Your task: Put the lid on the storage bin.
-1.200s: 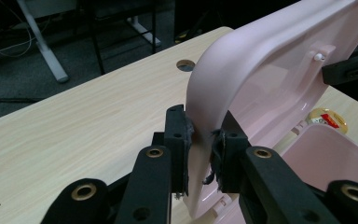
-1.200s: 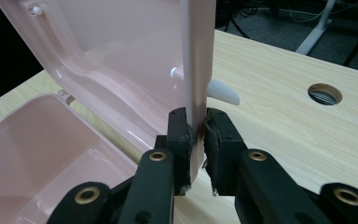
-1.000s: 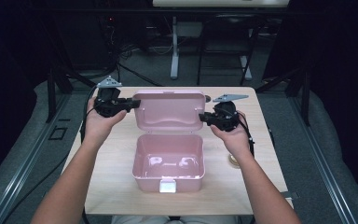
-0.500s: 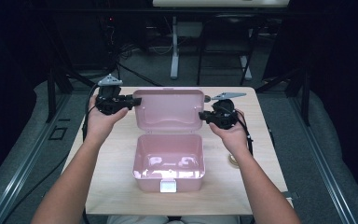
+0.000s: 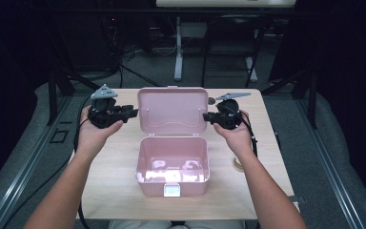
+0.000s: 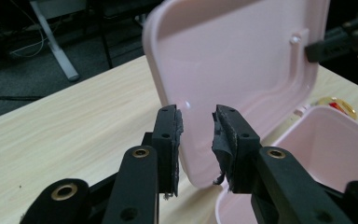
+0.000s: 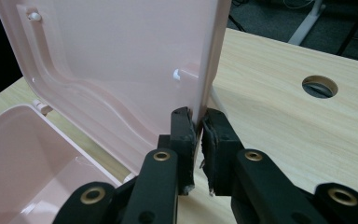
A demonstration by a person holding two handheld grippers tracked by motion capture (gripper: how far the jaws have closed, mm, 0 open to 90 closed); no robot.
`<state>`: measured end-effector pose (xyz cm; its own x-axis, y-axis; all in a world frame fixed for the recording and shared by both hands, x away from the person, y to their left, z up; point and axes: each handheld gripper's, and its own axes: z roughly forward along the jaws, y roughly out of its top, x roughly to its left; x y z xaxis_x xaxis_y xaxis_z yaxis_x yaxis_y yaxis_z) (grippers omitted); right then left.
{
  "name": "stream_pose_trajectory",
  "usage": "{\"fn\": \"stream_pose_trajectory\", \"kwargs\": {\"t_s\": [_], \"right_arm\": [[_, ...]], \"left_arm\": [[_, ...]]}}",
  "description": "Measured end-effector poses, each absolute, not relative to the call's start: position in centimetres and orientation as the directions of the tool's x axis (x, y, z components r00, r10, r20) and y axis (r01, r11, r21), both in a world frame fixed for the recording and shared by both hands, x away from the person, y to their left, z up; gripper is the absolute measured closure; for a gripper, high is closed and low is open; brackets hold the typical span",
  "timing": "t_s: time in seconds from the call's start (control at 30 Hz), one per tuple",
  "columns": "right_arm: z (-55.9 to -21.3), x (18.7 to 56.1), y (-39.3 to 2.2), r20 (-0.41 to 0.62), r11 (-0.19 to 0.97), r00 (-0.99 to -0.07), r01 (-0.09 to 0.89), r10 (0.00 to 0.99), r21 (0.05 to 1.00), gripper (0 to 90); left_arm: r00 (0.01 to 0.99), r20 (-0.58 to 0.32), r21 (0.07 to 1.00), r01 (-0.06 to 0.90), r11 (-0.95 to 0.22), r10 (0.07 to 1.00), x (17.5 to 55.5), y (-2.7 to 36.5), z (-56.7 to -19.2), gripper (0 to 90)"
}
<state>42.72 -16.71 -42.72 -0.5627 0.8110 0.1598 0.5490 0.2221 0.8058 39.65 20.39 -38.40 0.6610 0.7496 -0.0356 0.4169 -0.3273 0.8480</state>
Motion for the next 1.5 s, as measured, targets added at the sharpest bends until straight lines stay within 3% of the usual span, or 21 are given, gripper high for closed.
{"fn": "stream_pose_trajectory", "kwargs": {"t_s": [0.83, 1.5], "right_arm": [[-43.5, 44.2, -16.7, 0.197, 0.203, -0.541, 0.590, 0.817, 0.781, 81.0], [-43.8, 44.6, -16.6, 0.209, 0.199, -0.527, 0.613, 0.823, 0.764, 80.5]], "left_arm": [[0.692, -0.097, 0.792, 0.489, -0.366, 0.715, 34.7, 21.3, -43.1, 66.2], [0.704, -0.129, 0.743, 0.535, -0.402, 0.698, 34.3, 19.9, -46.4, 65.1]]}}
